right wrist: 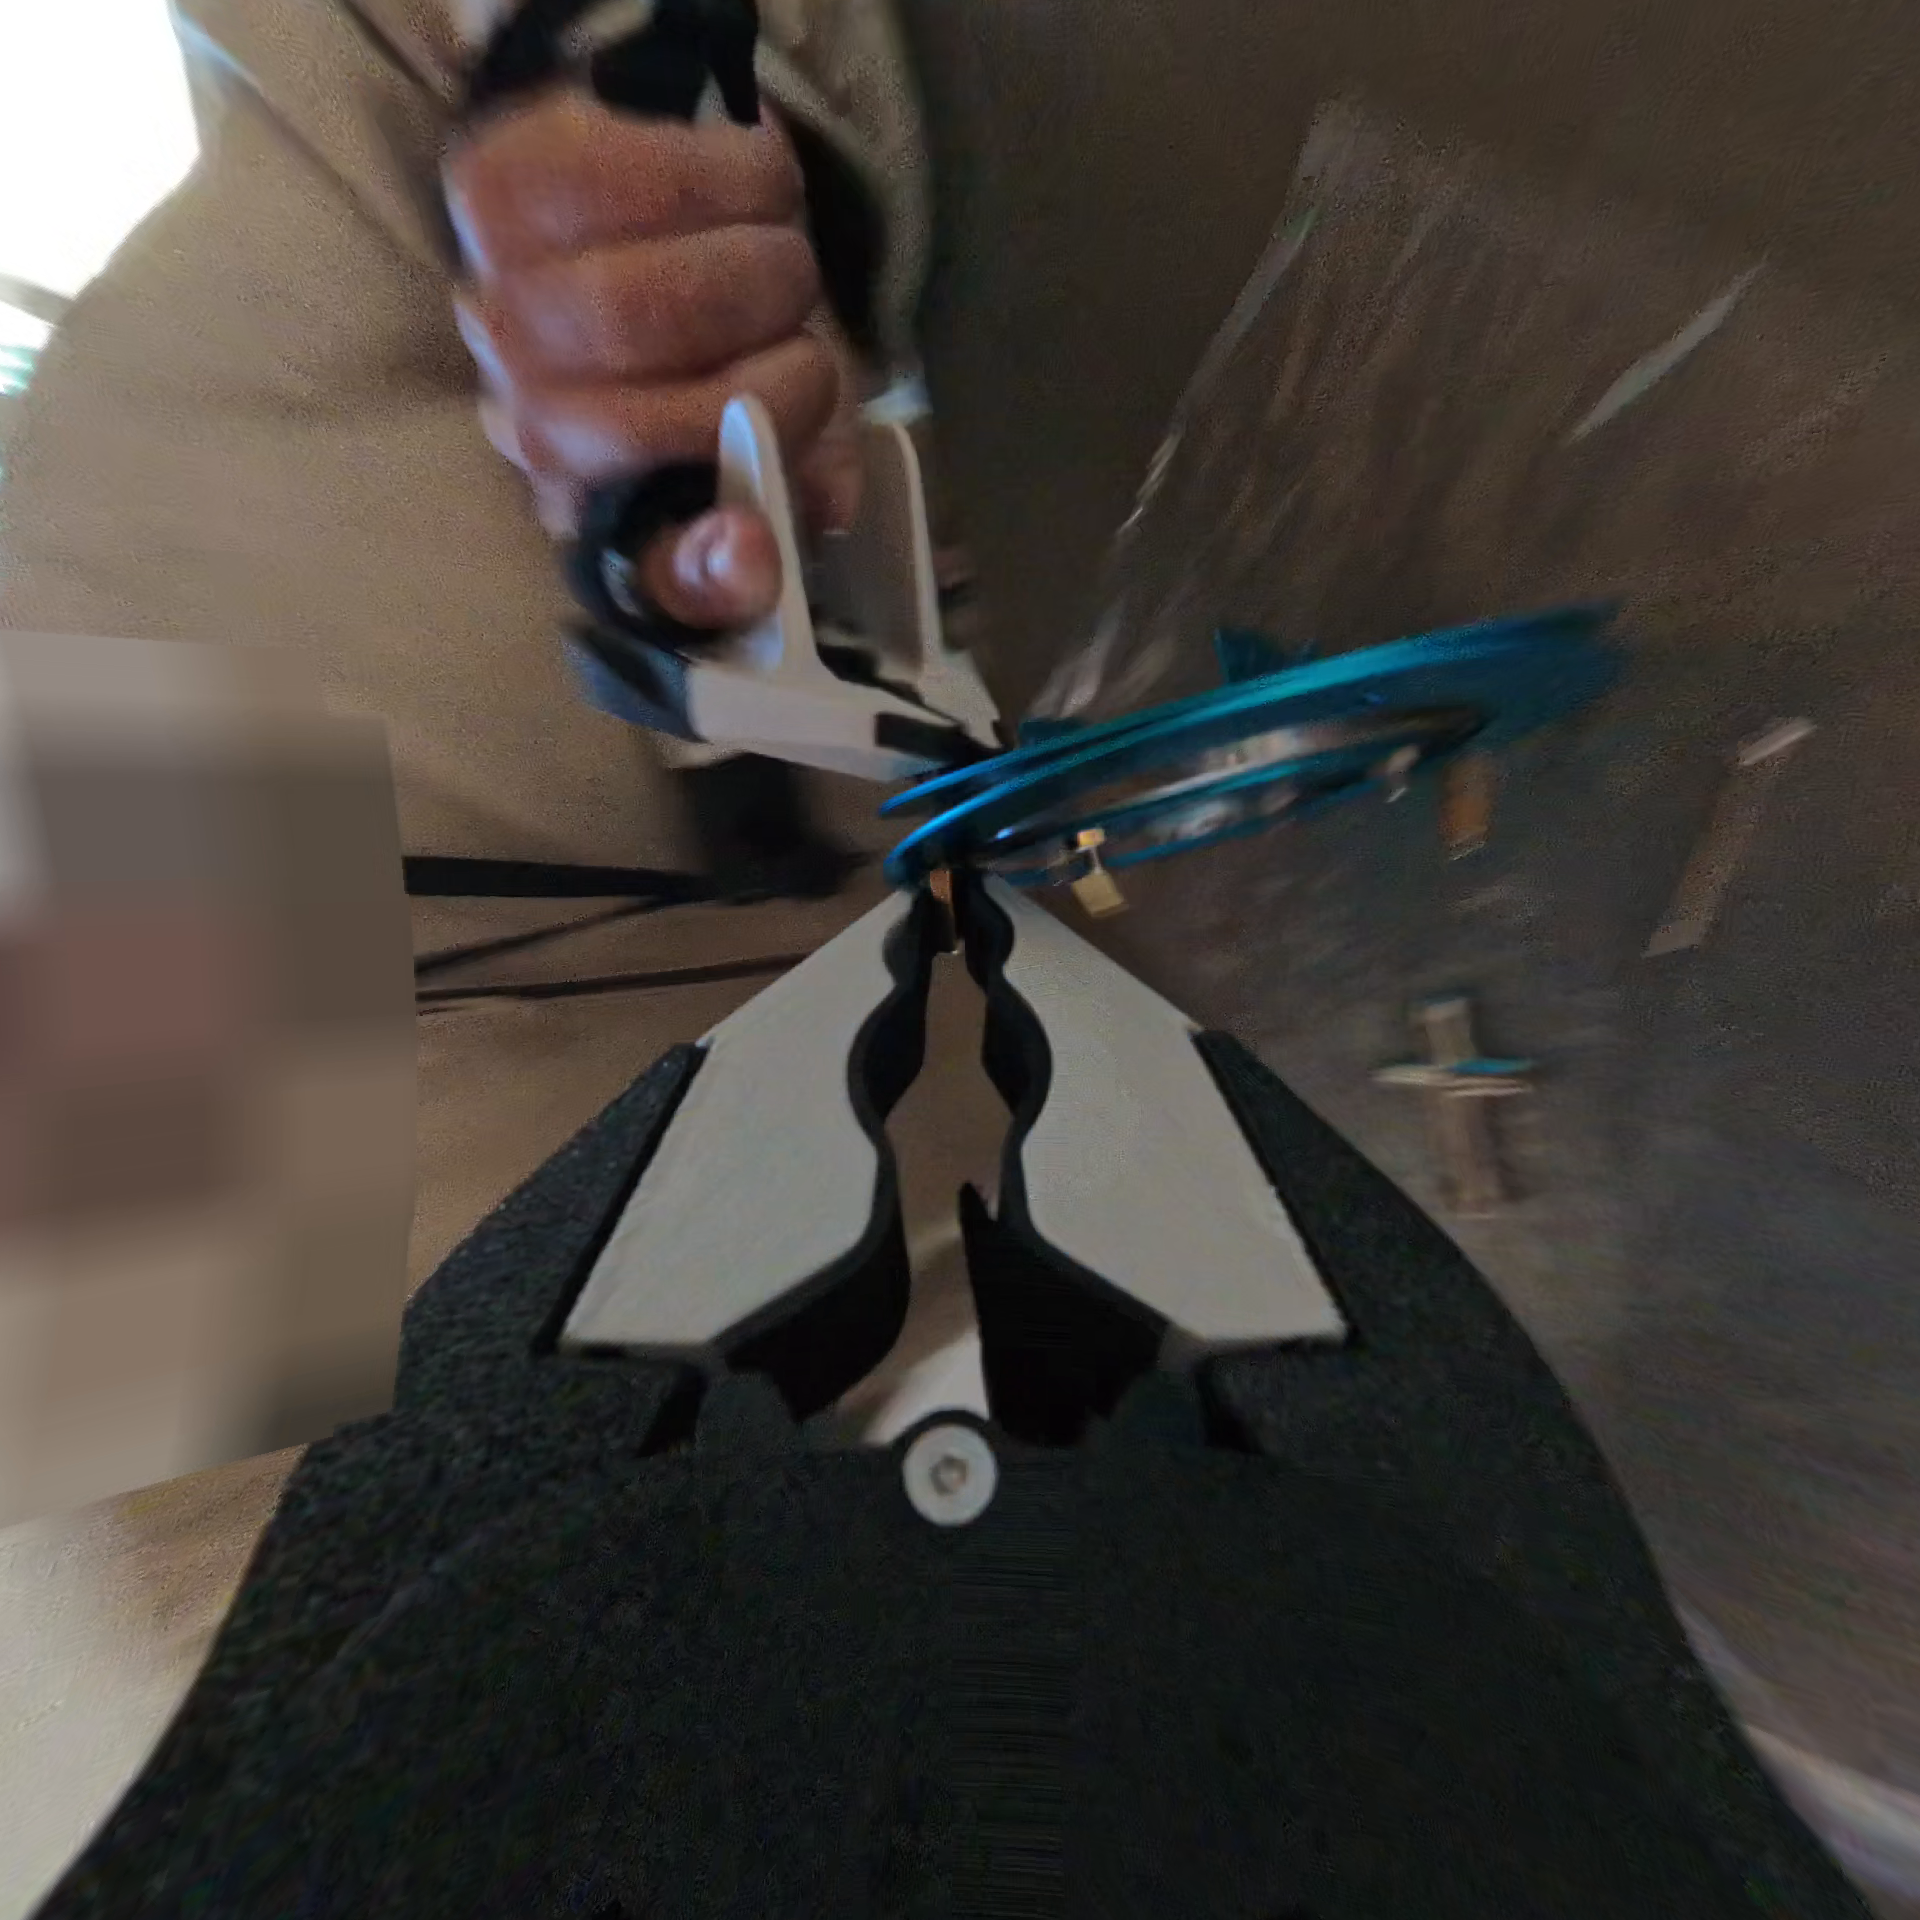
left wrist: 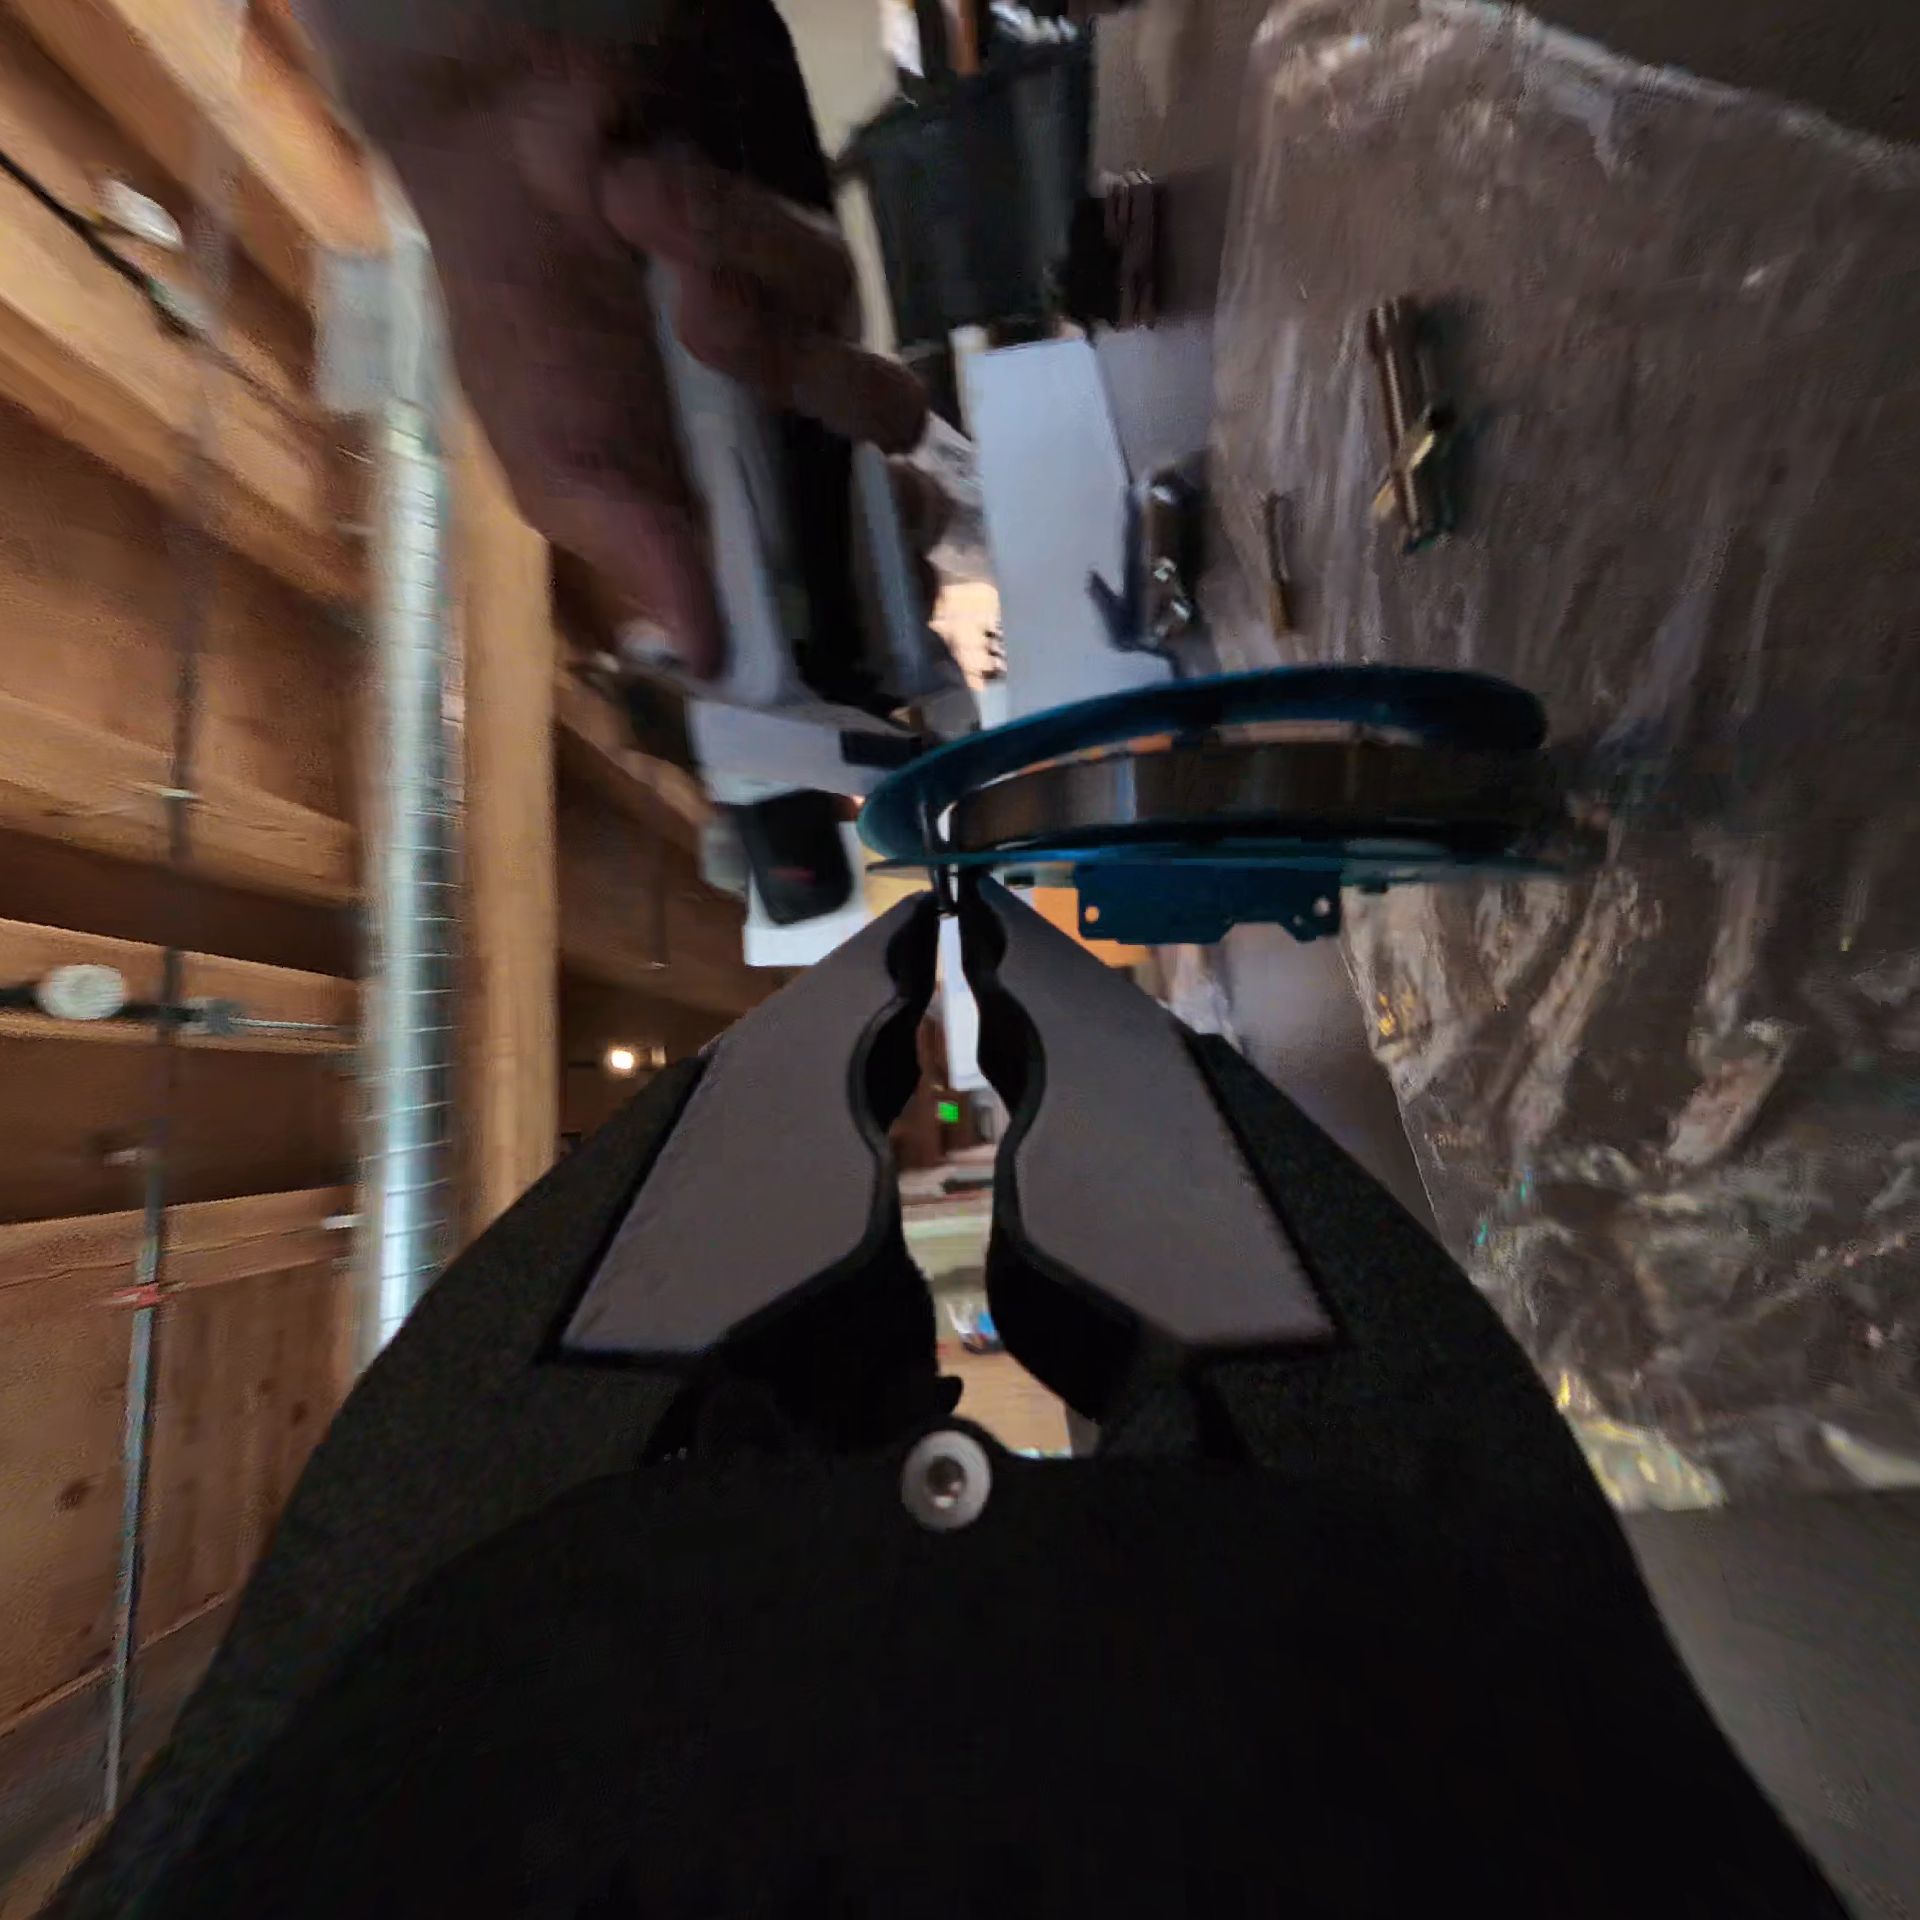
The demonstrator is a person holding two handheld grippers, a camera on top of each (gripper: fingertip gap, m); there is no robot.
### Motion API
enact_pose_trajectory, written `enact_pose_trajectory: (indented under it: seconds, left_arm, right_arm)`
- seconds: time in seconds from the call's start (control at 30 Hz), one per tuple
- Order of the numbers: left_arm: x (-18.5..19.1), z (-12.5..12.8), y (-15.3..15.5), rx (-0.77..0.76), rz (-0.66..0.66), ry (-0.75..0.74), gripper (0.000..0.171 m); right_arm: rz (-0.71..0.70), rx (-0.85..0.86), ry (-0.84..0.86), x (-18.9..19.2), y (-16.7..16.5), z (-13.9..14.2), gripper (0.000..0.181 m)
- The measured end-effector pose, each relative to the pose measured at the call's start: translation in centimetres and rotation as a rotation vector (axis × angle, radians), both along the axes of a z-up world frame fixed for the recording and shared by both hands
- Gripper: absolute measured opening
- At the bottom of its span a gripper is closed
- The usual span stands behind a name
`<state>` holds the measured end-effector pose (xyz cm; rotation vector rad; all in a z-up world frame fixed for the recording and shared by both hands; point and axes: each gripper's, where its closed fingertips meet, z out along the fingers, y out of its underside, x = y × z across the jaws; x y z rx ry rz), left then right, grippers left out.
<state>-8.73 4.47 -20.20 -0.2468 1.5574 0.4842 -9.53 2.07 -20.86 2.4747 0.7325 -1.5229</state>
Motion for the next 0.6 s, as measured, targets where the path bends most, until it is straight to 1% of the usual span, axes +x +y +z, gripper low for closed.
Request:
enact_pose_trajectory:
  seconds: [0.03, 0.07, 0.1, 0.13, 0.17, 0.2, 0.27, 0.33, 0.47, 0.53, 0.6]
  left_arm:
    - [0.0, 0.0, -0.2, -0.003, -0.007, -0.029, 0.0]
    - [0.0, -0.1, 0.0, -0.035, 0.003, -0.031, 0.0]
    - [0.0, -0.1, -0.1, -0.061, 0.008, -0.03, 0.001]
    - [-0.1, -0.2, 0.0, -0.083, 0.015, -0.031, 0.002]
    - [-0.2, -0.1, 0.2, -0.129, 0.024, -0.031, 0.002]
    - [-0.2, -0.2, 0.3, -0.216, 0.028, -0.014, 0.001]
    - [-0.3, -0.1, 0.7, -0.445, 0.046, 0.035, 0.003]
    - [-0.4, -0.3, 0.6, -0.685, 0.06, 0.121, 0.003]
    - [-1.1, -0.8, 1.7, -1.038, 0.131, 0.274, 0.003]
    - [-1.5, -1.0, 1.6, -1.227, 0.163, 0.355, 0.003]
    - [-2.0, -1.2, 1.1, -1.389, 0.191, 0.434, 0.003]
  right_arm:
    - [-0.002, -0.214, 0.08, -0.1, -0.5, 0.2, 0.004]
    - [0.004, -0.318, 0.134, -0.3, -0.8, 0.3, 0.004]
    - [0.017, -0.346, 0.138, -0.4, -1.0, 0.3, 0.004]
    - [0.039, -0.288, 0.107, -0.4, -1.1, 0.2, 0.004]
    - [0.06, -0.177, 0.067, -0.3, -0.8, 0.1, 0.004]
    - [0.075, -0.048, 0.021, -0.2, -0.4, 0.0, 0.005]
    - [0.101, 0.233, -0.089, 0.2, 0.4, -0.2, 0.007]
    - [0.114, 0.509, -0.184, 0.3, 0.9, 0.1, 0.017]
    - [0.116, 1.042, -0.451, 1.7, 2.1, 0.4, 0.02]
    - [0.105, 1.3, -0.601, 2.4, 2.6, 0.7, 0.021]
    - [0.091, 1.529, -0.711, 2.3, 2.6, 1.1, 0.023]
